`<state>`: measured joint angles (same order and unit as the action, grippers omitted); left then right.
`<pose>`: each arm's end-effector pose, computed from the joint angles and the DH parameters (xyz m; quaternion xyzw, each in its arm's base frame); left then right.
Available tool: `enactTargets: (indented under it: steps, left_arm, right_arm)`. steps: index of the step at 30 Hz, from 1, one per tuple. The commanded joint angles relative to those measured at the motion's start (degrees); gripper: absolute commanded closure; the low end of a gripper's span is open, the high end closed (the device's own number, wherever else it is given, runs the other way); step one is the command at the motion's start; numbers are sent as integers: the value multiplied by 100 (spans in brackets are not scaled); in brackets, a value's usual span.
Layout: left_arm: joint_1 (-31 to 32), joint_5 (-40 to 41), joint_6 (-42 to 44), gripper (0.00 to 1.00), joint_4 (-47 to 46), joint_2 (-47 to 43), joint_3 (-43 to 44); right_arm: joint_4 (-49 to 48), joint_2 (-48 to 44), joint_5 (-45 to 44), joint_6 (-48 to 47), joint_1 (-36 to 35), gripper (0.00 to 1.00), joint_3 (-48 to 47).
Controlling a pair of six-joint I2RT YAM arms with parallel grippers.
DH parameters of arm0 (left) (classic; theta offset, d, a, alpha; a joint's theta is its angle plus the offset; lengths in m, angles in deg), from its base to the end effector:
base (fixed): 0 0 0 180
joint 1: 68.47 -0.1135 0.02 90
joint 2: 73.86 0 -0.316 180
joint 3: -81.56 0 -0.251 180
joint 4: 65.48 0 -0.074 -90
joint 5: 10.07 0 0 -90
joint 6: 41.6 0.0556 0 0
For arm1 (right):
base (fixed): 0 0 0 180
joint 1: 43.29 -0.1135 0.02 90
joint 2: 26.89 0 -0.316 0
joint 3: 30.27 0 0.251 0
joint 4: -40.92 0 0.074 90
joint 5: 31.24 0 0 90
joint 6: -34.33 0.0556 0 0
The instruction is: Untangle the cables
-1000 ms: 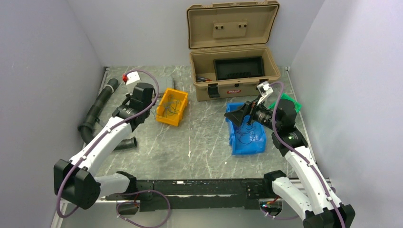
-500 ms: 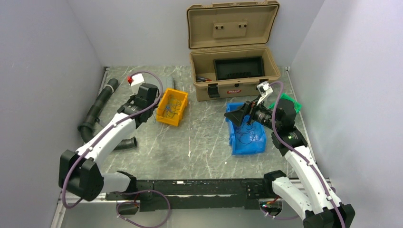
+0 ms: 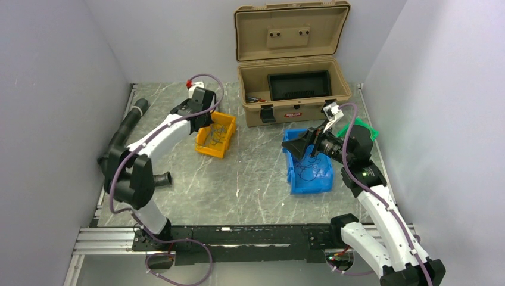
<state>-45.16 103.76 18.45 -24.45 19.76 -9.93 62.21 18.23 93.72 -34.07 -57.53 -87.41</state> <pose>0.3546 -0.1283 0.3165 -0.1295 0.9017 0.0074 0.4125 0.1478 0.0704 0.3704 -0.1475 0.7377 0.4078 0.5174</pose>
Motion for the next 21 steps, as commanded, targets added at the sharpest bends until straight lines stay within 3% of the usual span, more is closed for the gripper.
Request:
enactTargets:
  steps: [1,13,18,21]
  left_arm:
    - [-11,-275,166,100,-118,573,561]
    - [-19,-997,214,100,-459,1618,639]
    - [-41,-1447,399,100,-98,1940,1084]
    - [-54,-1602,559,93,162,1894,1292]
  right_arm:
    - [6,-61,-14,-74,-25,0,-115]
    - [308,-232,-160,-279,-26,0,-177]
    - [263,-210,-143,-265,-26,0,-161]
    - [267,-209,-128,-271,-26,0,-160]
